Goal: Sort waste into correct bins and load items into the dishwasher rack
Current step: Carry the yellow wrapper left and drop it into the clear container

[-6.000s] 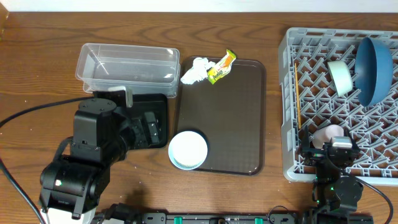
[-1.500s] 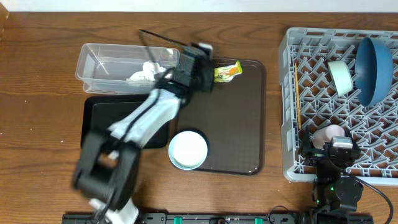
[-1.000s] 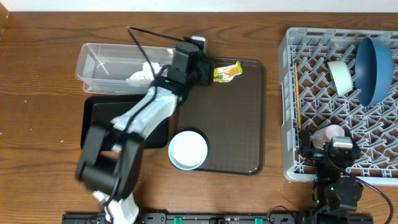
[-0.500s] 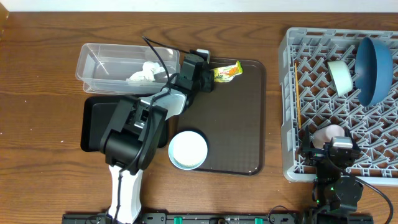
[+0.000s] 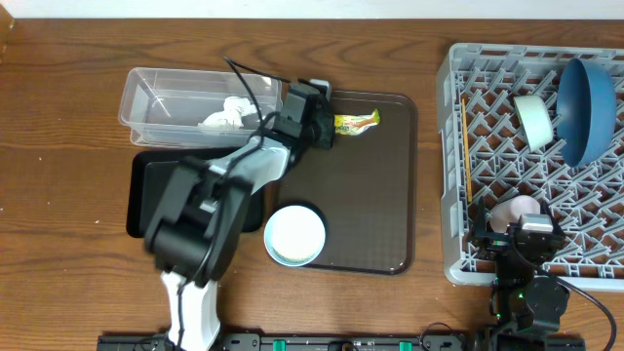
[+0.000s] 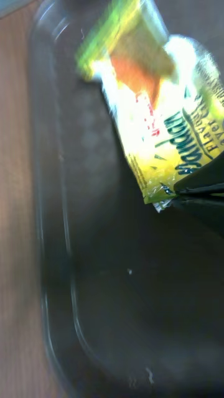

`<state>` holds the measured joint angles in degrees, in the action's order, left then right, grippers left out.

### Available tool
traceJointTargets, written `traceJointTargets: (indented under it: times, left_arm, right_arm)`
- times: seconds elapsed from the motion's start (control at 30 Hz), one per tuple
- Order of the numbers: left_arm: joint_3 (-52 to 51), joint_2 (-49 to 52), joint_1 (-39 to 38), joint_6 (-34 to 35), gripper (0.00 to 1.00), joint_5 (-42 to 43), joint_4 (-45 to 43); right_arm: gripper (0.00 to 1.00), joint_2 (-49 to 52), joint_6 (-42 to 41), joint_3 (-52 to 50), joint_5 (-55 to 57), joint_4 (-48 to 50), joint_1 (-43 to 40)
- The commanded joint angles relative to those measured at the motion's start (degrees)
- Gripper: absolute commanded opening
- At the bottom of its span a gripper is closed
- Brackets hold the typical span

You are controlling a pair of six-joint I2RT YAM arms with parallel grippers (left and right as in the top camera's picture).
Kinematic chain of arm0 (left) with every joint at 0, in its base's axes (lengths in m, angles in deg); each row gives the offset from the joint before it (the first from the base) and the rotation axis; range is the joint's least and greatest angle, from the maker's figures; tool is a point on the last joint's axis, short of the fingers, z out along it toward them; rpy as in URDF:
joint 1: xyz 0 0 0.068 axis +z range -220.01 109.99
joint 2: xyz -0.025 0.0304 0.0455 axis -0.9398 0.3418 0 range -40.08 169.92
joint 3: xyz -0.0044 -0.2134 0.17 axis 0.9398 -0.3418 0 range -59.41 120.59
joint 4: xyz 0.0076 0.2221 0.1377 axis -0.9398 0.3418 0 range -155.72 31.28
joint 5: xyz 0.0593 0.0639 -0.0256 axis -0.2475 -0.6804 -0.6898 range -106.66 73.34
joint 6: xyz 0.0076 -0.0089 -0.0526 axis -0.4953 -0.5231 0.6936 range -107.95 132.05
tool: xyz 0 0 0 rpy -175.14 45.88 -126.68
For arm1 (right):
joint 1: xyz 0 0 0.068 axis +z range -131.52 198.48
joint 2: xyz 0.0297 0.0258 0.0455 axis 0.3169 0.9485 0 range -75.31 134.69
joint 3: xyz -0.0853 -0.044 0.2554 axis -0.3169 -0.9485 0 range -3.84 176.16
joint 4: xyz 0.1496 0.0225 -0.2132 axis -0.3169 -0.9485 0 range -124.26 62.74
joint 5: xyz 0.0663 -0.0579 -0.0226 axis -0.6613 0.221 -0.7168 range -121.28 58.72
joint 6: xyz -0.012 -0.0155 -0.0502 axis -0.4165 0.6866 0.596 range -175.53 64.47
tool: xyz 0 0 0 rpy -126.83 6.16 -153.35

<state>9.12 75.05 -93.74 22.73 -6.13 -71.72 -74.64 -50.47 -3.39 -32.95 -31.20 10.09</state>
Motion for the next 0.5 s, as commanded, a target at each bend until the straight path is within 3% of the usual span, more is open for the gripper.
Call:
traceJointTargets:
  times: [0.0,0.23,0.47]
  left_arm:
    - [0.28,-10.19,0.33,0.15,0.06,-2.08,4.98]
    - [0.28,-21.84,4.02,0.17,0.06,-17.29,23.56]
    - [0.28,-22.45,14.60,2.32,0.06,-20.04,28.39]
  right_arm:
    - [0.99,-0.35,0.59,-0.13,-0.04,-0.11,0.20]
    - [0.99,-0.35,0.59,-0.15,-0.04,-0.11,0.20]
    - [0.99,-0.35,0.59,-0.13,-0.04,-0.11,0.20]
